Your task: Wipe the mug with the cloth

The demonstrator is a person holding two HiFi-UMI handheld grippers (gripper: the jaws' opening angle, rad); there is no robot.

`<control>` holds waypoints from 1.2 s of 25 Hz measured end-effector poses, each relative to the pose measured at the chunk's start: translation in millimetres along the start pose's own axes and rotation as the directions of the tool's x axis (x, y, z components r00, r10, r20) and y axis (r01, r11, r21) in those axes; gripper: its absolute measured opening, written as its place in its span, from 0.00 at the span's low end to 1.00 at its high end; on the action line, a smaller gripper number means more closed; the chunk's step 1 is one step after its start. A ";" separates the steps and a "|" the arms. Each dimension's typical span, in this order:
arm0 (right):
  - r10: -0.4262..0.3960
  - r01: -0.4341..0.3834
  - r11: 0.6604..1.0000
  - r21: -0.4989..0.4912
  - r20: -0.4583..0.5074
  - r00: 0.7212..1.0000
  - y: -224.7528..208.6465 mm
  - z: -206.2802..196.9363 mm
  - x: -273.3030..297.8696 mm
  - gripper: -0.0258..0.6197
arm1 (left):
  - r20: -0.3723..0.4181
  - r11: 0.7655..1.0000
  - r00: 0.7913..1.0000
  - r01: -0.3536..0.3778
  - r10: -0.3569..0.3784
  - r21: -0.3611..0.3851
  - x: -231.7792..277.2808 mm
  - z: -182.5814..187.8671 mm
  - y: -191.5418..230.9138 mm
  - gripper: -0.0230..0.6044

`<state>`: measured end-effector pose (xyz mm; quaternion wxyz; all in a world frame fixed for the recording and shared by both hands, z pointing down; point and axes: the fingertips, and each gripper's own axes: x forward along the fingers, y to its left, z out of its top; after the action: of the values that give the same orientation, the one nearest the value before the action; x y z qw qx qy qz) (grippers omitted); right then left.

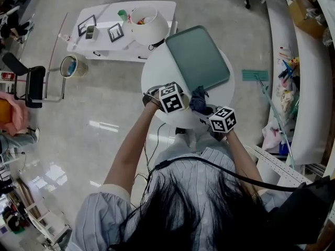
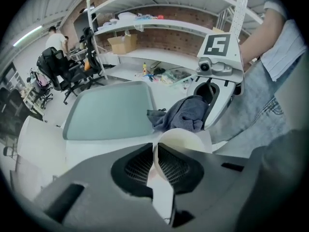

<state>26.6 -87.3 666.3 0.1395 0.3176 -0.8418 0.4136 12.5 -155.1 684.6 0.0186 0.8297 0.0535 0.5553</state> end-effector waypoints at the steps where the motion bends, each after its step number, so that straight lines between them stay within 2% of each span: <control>1: -0.001 0.001 1.000 0.000 0.001 1.000 -0.2 0.4 1.1 0.16 | 0.007 1.000 1.000 -0.006 0.006 -0.022 -0.3 -1.5 0.9 0.11; 4: -0.003 0.003 1.000 -0.002 0.000 1.000 -0.7 0.7 2.5 0.16 | 0.024 0.992 1.000 -0.017 0.020 -0.127 -2.3 -5.5 2.3 0.11; 8: -0.005 0.005 1.000 0.000 0.001 1.000 -1.7 1.7 3.3 0.16 | 0.043 0.962 0.998 -0.036 0.049 -0.270 -6.0 -10.4 4.1 0.11; 11: -0.008 0.008 1.000 0.002 0.002 1.000 -2.1 2.9 3.9 0.16 | 0.062 0.923 0.994 -0.064 0.095 -0.378 -8.9 -14.0 7.7 0.11; 13: -0.008 0.008 1.000 0.002 0.002 1.000 -2.0 3.4 4.4 0.16 | 0.076 0.881 0.988 -0.081 0.131 -0.467 -11.5 -17.6 10.4 0.11; 17: -0.011 0.011 1.000 -0.002 -0.001 1.000 -2.0 3.7 6.8 0.16 | 0.080 0.756 0.973 -0.117 0.218 -0.644 -21.4 -30.1 18.0 0.11; 21: -0.014 0.013 1.000 0.011 0.009 1.000 -2.3 6.0 8.0 0.16 | 0.071 0.606 0.956 -0.123 0.285 -0.786 -35.1 -38.0 20.3 0.11; 26: -0.014 0.014 1.000 0.007 -0.003 1.000 0.4 5.6 11.4 0.16 | 0.044 0.390 0.941 -0.096 0.335 -0.916 -36.7 -51.3 16.7 0.11; 30: -0.020 0.020 1.000 0.010 -0.004 1.000 0.8 6.9 13.0 0.16 | 0.043 0.258 0.925 -0.060 0.377 -0.964 -39.1 -55.1 16.3 0.11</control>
<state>16.4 -97.7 668.1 0.1437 0.3260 -0.8363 0.4168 -52.0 -177.2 671.2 0.4359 0.7192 -0.4062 0.3575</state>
